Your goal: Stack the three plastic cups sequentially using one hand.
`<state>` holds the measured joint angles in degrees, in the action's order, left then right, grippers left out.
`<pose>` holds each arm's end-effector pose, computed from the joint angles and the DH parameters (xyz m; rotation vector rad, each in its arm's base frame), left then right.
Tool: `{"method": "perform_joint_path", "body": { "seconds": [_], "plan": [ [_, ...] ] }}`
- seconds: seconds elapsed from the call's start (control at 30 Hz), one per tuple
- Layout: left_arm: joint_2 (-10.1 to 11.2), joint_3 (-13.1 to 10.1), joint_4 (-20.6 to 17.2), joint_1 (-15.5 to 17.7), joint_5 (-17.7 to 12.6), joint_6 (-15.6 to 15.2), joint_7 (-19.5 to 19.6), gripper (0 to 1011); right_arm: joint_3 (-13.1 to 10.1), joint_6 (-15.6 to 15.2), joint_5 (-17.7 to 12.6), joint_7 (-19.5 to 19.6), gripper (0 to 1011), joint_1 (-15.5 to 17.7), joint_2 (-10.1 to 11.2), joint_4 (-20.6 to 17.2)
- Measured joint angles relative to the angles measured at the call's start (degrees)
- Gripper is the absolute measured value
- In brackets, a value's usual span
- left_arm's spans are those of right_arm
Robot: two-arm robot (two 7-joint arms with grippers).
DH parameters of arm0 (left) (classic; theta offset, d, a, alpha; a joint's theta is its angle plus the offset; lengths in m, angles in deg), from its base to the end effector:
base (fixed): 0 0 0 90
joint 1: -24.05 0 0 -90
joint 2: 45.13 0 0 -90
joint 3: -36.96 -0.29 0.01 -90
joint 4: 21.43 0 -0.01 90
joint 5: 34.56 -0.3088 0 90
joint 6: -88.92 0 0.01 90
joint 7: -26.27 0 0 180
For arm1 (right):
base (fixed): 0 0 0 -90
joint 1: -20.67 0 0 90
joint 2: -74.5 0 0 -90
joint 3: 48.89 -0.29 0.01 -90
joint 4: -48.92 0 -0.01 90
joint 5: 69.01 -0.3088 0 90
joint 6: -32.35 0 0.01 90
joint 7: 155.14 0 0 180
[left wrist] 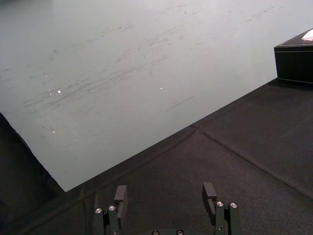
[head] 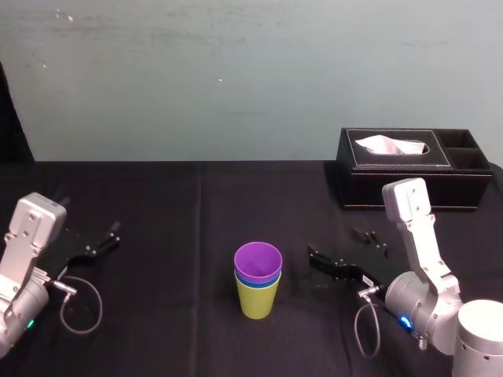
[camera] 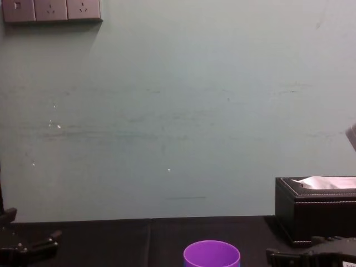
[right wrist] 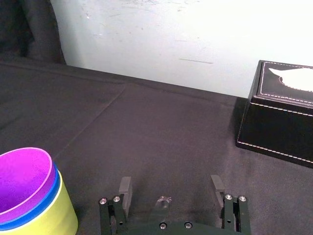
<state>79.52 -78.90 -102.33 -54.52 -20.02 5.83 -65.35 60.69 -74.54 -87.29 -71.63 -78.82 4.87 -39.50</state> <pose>0.3581 0.0827 -0.3023 0.3046 -0.2852 1.2480 0.3589 -0.0046 -0.2752 -0.2750 0.1316 -1.1505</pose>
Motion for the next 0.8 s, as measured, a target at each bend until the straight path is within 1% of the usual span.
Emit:
{"method": "perform_joint_path", "body": {
  "seconds": [0.8],
  "plan": [
    [0.0,0.0,0.0,0.0,0.0,0.0,0.0,1000,0.0,0.0,0.0,0.0,1004,0.0,0.0,0.0]
  ]
}}
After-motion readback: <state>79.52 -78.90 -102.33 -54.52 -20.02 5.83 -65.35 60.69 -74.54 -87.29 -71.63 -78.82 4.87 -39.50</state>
